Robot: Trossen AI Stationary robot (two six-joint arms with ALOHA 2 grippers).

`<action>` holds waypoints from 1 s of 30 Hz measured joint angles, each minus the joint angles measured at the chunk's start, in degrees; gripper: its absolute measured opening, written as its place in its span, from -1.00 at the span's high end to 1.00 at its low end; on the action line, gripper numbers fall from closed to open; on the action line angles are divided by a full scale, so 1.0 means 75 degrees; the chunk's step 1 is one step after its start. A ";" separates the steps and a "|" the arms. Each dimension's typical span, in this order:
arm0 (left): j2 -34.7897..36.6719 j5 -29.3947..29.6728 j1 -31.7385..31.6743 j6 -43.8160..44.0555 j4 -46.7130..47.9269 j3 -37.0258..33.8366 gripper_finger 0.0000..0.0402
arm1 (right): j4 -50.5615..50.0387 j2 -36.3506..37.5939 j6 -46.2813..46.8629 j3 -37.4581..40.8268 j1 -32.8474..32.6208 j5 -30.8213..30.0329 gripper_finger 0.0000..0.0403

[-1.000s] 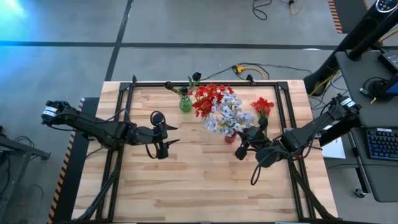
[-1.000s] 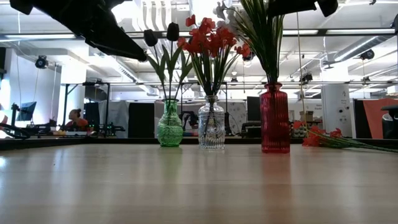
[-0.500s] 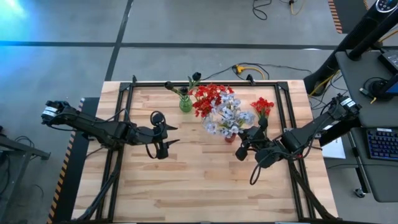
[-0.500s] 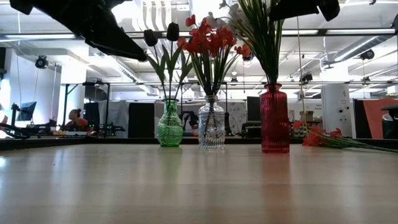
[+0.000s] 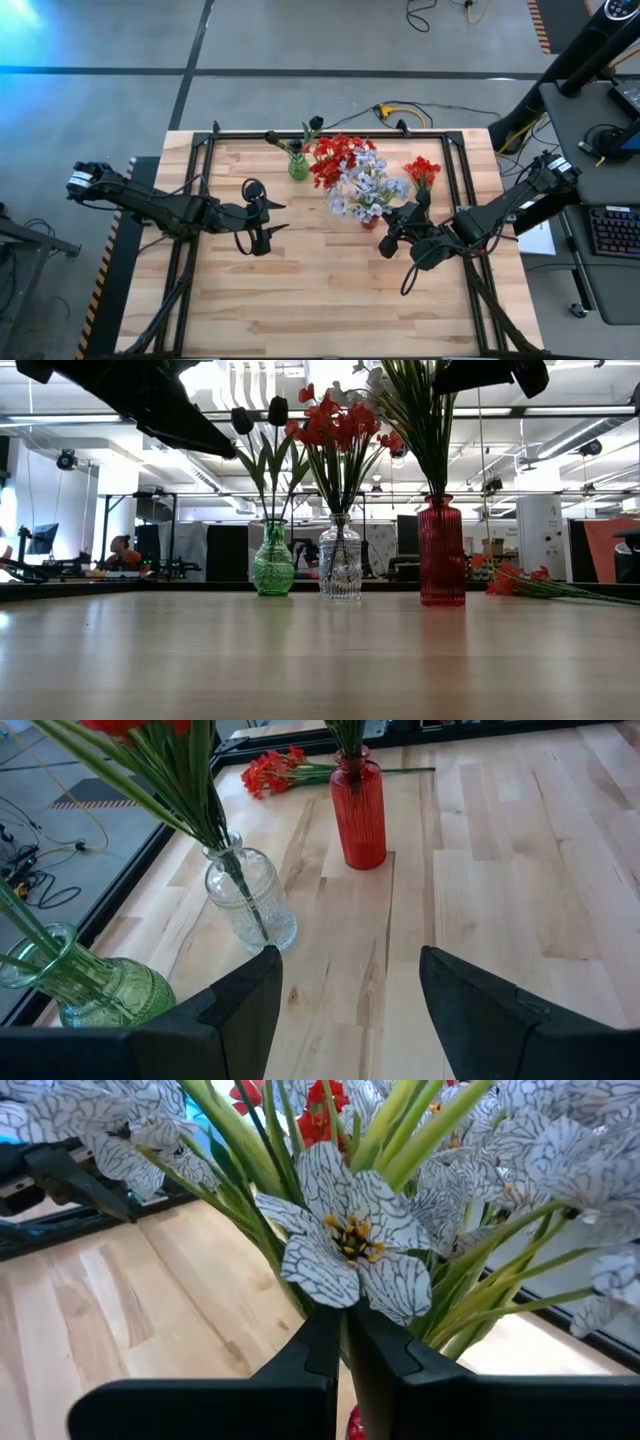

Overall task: Sort flowers into vase by color
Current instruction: Put the white flowers into the red vase

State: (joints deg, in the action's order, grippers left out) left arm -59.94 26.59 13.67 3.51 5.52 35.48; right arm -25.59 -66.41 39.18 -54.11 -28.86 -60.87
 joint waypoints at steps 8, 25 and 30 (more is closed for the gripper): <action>0.0000 0.0000 0.0000 0.0003 0.0009 0.0000 -0.09 | -0.0445 0.0000 0.0493 -0.0003 -0.0020 0.0145 0.96; 0.0000 0.0000 0.0000 0.0006 0.0003 0.0000 -0.09 | -0.0453 0.0073 0.0565 -0.0003 -0.0085 0.0370 0.95; 0.0000 0.0000 0.0000 0.0006 0.0000 0.0000 -0.09 | -0.0456 0.0093 0.0547 -0.0003 -0.0085 0.0405 0.87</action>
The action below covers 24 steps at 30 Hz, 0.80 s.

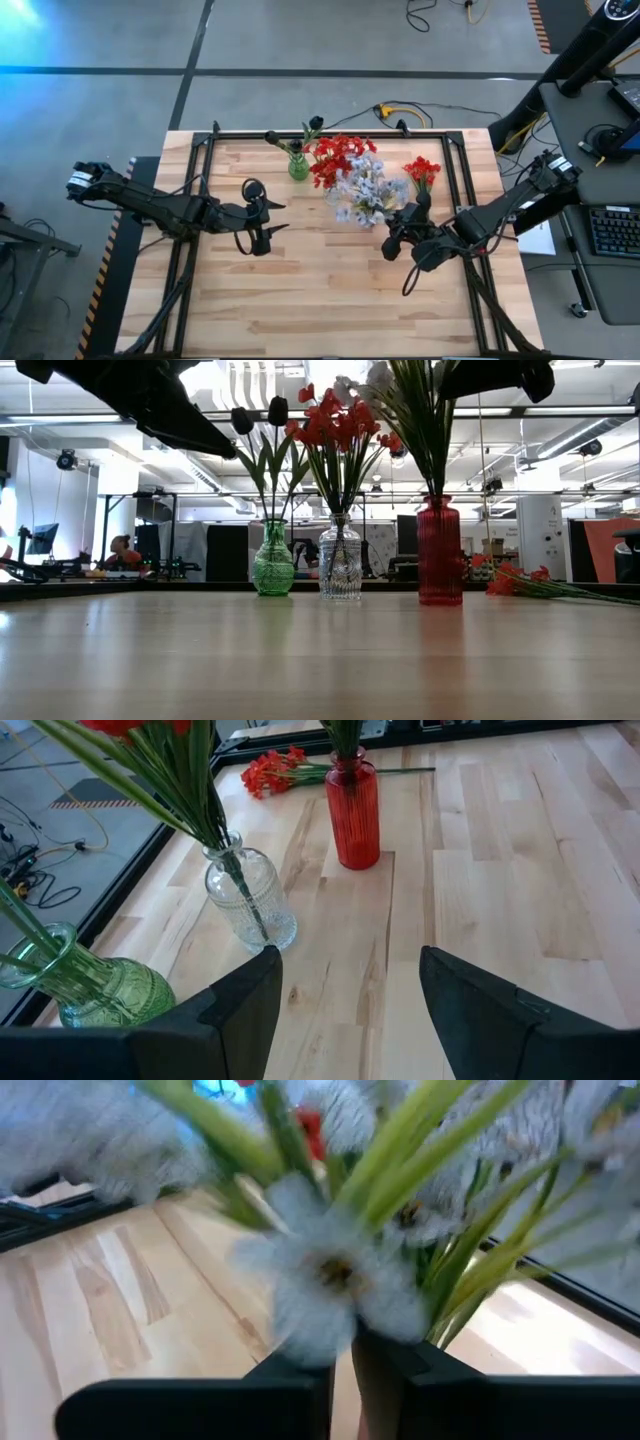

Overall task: Sort flowers into vase by color
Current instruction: Put the white flowers into the red vase

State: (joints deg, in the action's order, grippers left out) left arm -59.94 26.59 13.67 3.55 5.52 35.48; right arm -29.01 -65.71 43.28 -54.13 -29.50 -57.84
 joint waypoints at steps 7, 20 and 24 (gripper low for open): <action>0.0000 -0.0002 0.0000 0.0050 -0.0006 0.0000 -0.09 | -0.0088 -0.0003 -0.0044 0.0000 0.0000 0.0037 0.67; 0.0002 0.0000 0.0000 0.0044 -0.0006 0.0000 -0.09 | -0.0350 -0.0003 0.0091 -0.0299 0.0000 0.0650 0.39; 0.0001 -0.0001 0.0000 0.0042 -0.0008 0.0000 -0.09 | -0.0788 -0.0003 0.0286 -0.0449 0.0000 0.0790 0.41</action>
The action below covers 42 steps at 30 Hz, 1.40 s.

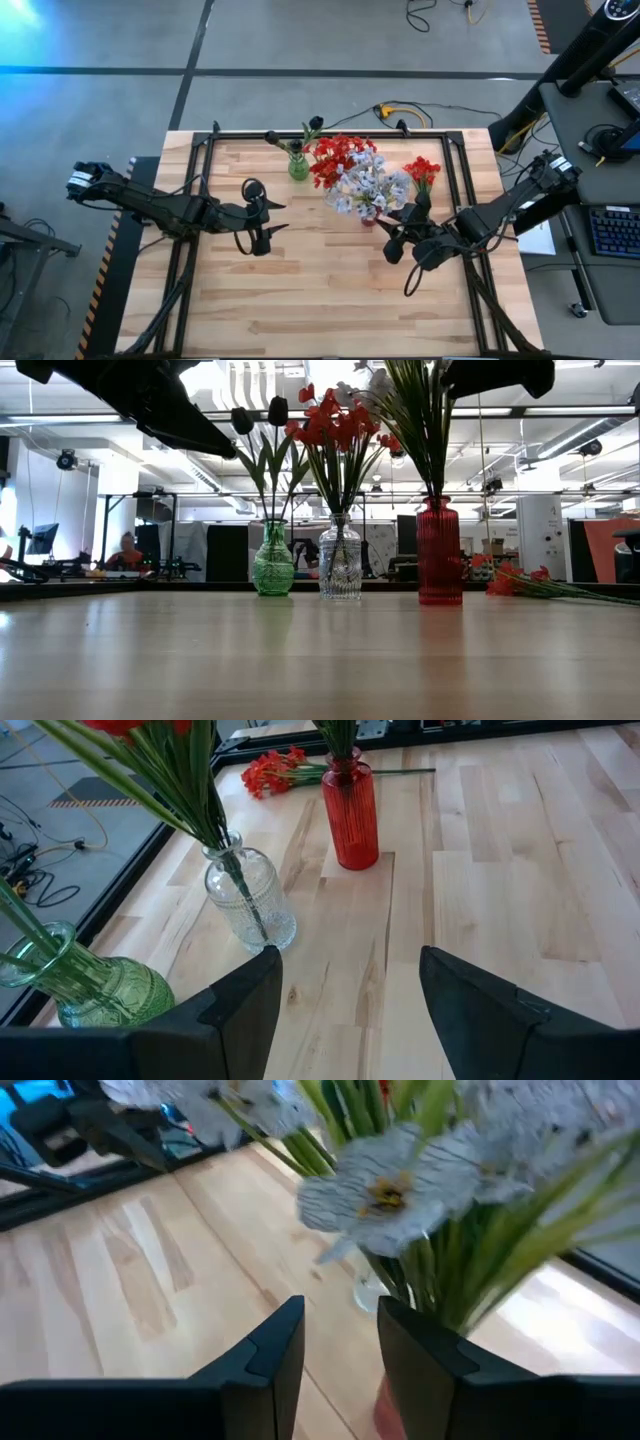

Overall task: Sort flowers into vase by color
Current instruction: Put the white flowers into the red vase, then put the orange flowers into the transparent vase

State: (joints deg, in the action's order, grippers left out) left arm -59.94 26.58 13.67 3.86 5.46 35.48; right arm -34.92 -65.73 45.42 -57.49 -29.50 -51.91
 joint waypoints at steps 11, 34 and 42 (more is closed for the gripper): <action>0.0002 -0.0002 0.0000 0.0011 -0.0057 0.0052 -0.09 | -0.2480 0.0000 0.1409 -0.0637 -0.0032 0.1120 0.48; 0.0002 0.0128 0.0015 -0.1185 0.1281 0.1917 -0.09 | -0.5183 -0.0009 0.5510 0.0199 -0.0065 0.3657 0.46; 0.0002 0.1232 0.0023 -0.1468 0.2339 0.2778 -0.09 | -0.5485 -0.0009 0.6745 0.0992 -0.0064 0.4564 0.27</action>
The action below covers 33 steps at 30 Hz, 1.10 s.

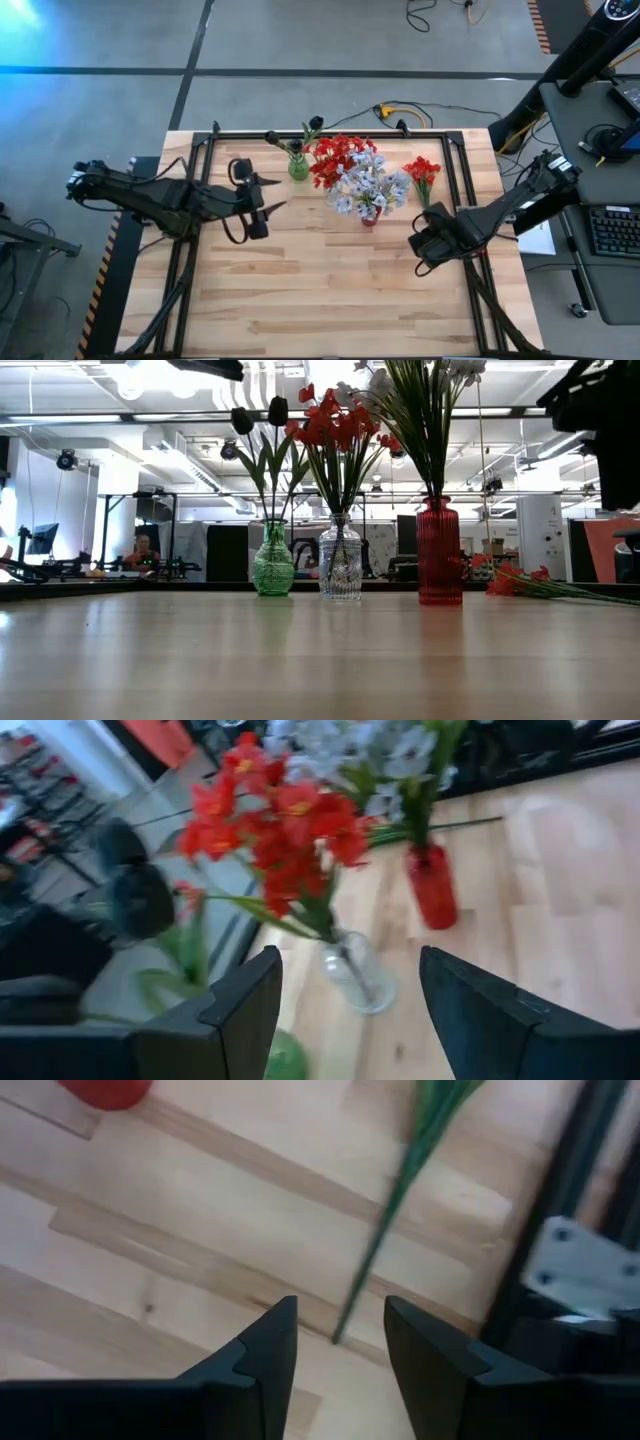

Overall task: Sort flowers into vase by color
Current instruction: Put the orange flowers into the transparent vase

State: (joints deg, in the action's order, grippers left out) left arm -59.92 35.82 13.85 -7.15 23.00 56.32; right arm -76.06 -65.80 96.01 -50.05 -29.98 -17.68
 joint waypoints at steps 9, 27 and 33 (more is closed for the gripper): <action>0.0117 0.0351 0.0000 -0.0133 0.0393 0.0171 -0.09 | 0.0759 -0.0057 0.0730 0.1050 0.0000 0.0228 0.10; 0.0154 0.0361 0.0000 -0.0019 0.0990 0.0019 -0.09 | 0.1667 -0.0175 0.1029 0.1552 0.0582 0.0451 0.09; 0.0154 0.0363 -0.0003 -0.0037 0.1128 0.0019 -0.09 | 0.1606 -0.0306 0.0706 0.1629 0.1079 0.0644 0.09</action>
State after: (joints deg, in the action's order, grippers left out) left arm -58.76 38.54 13.82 -7.43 31.46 56.47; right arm -64.01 -68.09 101.30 -37.84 -21.89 -12.85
